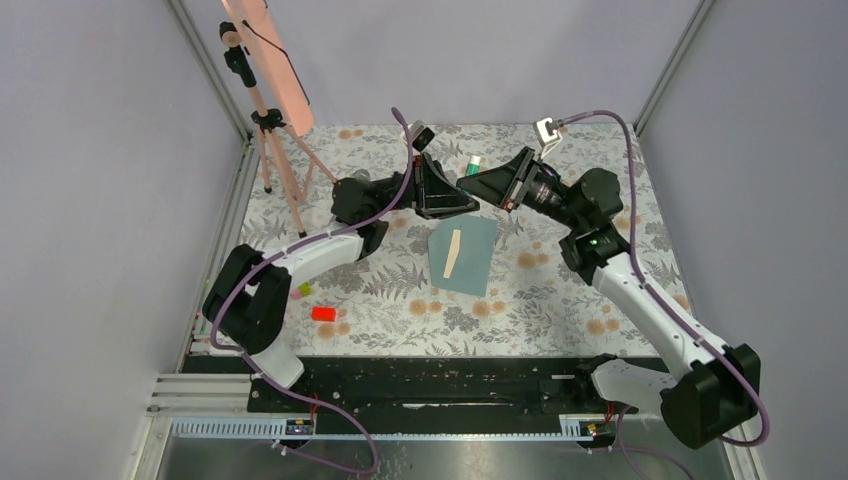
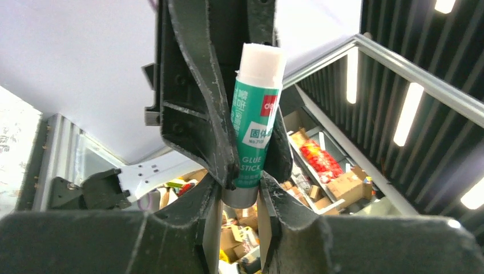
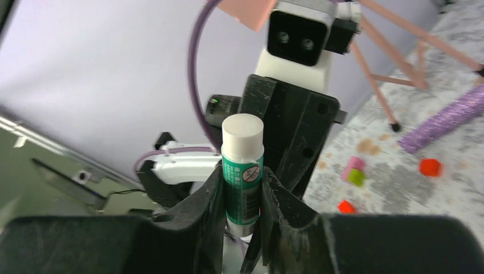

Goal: Place the letter into the envelope and seal it

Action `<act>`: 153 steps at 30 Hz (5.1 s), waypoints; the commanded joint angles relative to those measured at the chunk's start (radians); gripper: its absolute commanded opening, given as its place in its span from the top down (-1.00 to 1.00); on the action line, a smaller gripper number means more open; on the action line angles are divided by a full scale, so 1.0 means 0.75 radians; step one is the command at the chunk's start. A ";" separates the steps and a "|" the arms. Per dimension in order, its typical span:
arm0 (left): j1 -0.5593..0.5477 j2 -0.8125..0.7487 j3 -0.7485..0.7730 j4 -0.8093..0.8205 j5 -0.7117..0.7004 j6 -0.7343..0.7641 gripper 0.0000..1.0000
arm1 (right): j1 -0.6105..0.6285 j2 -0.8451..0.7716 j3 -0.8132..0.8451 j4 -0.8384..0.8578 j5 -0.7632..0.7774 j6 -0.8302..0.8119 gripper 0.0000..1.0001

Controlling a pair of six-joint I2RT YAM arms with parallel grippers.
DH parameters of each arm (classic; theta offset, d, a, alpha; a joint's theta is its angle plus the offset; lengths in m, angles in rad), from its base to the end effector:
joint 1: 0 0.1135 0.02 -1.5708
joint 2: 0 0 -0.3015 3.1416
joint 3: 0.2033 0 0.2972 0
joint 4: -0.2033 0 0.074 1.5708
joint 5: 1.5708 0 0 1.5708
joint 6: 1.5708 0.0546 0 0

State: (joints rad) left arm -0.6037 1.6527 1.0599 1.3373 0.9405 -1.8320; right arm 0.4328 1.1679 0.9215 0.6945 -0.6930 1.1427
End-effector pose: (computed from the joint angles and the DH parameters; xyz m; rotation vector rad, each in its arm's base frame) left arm 0.3024 -0.2621 0.3731 0.3903 1.5611 -2.4343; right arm 0.2607 0.1589 0.4283 -0.2380 1.4184 1.7235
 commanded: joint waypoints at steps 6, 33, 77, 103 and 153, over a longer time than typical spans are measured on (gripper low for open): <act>-0.056 -0.251 0.226 -1.421 -0.136 1.027 1.00 | 0.057 -0.125 0.320 -1.024 0.168 -0.459 1.00; -0.369 -0.336 0.741 -2.585 -0.916 1.918 -0.45 | 0.199 -0.118 0.258 -0.932 0.263 -0.600 1.00; -0.077 -0.129 0.170 0.052 0.024 0.048 0.06 | -0.088 0.228 0.062 1.063 -0.325 0.693 1.00; -0.081 -0.139 0.165 -0.481 0.036 0.309 1.00 | -0.055 -0.019 0.100 -0.076 -0.326 -0.075 1.00; 0.063 -0.347 -0.049 0.072 0.188 0.114 -0.03 | 0.043 -0.022 0.156 0.299 -0.391 -0.007 1.00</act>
State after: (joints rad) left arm -0.5552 1.3350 1.0306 0.8696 1.1080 -1.4258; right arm 0.4736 1.1053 1.0492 0.5766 -0.9798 0.9104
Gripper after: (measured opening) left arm 0.518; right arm 0.289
